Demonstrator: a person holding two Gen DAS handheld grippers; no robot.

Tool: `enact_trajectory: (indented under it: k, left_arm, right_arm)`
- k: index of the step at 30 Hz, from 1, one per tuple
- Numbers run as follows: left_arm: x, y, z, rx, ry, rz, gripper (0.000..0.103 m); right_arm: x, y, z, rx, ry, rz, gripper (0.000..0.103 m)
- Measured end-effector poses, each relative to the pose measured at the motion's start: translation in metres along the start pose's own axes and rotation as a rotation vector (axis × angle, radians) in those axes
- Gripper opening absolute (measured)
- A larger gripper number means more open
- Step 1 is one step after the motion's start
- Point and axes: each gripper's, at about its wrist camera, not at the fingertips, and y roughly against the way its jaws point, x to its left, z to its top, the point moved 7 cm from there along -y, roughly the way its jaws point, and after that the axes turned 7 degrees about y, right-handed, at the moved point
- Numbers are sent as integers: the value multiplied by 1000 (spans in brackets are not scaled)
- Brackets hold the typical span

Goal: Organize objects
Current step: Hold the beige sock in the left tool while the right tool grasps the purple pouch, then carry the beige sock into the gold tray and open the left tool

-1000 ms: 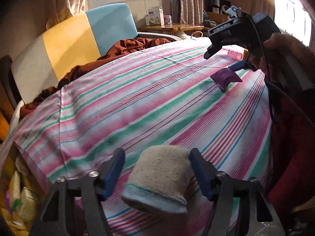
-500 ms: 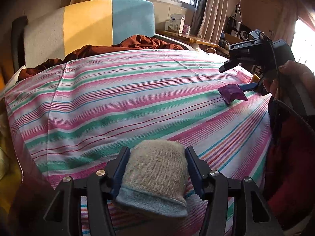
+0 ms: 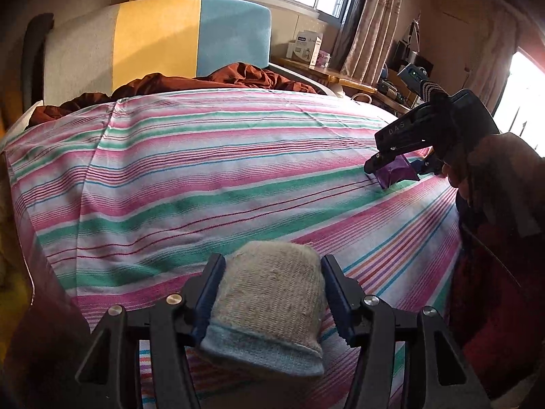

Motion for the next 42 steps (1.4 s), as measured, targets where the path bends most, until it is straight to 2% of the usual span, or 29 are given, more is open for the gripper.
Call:
enact_trajectory:
  k: [3, 5, 7, 11, 24, 28, 35, 42]
  left_arm:
    - [1, 0, 0, 0, 9, -5, 59]
    - [1, 0, 0, 0, 15, -8, 59]
    - [1, 0, 0, -3, 14, -6, 59]
    - [3, -1, 0, -4, 23, -13, 60]
    - [5, -2, 2, 21, 57, -54, 64]
    - [4, -2, 3, 28, 50, -43, 64]
    - [1, 1, 0, 13, 28, 18, 54]
    - [2, 9, -4, 19, 42, 65, 52]
  right_arm:
    - [6, 5, 4, -36, 16, 50, 40]
    - [21, 14, 7, -81, 60, 135, 40]
    - [44, 16, 6, -84, 141, 217, 40]
    - [66, 3, -1, -21, 256, 180, 40]
    - [61, -1, -9, -6, 281, 155, 41]
    - [59, -1, -9, -6, 289, 149, 41]
    - [53, 0, -9, -11, 293, 148, 41]
    - [53, 3, -9, -24, 298, 180, 41]
